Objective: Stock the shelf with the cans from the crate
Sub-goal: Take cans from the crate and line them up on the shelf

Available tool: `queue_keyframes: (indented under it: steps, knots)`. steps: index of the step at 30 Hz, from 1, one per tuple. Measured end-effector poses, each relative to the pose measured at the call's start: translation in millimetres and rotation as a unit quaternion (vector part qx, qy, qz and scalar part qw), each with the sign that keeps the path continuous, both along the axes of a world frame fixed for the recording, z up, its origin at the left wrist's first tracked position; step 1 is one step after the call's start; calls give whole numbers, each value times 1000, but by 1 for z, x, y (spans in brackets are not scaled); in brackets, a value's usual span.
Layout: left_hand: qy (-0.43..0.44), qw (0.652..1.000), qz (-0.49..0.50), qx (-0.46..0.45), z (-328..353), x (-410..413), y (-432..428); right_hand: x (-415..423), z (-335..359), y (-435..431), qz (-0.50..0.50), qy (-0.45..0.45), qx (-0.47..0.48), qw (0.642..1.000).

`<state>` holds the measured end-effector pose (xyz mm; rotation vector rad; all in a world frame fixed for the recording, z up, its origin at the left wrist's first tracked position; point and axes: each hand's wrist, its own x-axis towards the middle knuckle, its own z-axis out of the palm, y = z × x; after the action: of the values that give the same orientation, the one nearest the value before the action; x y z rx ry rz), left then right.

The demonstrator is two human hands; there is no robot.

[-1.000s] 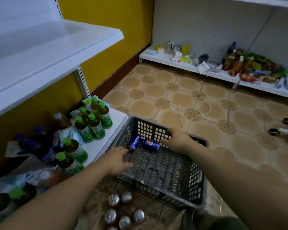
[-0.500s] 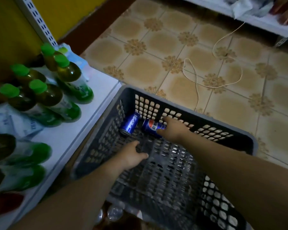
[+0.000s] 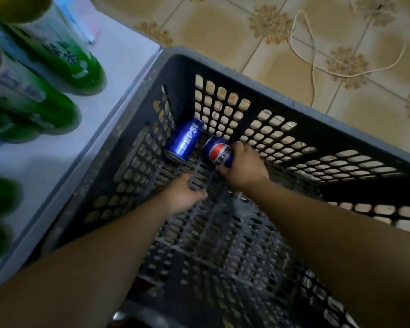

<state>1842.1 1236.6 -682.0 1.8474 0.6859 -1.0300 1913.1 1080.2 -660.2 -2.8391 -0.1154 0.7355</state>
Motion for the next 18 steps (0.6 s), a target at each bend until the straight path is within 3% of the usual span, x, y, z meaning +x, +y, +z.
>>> queue_keyframes:
  steps: [4,8,14,18]
  knots:
    - [5,1000,-5,-7,-2,-2,-3,13,-7,12,-33,64,13,997]
    - [-27,999,11,-27,20,-2,-4,6,7,14,-179,156,151,959]
    - [-105,985,90,-108,87,-14,-10,-29,92,20,-284,135,308,898]
    - [-168,971,108,-134,181,-35,-9,-48,179,24,-300,94,401,861]
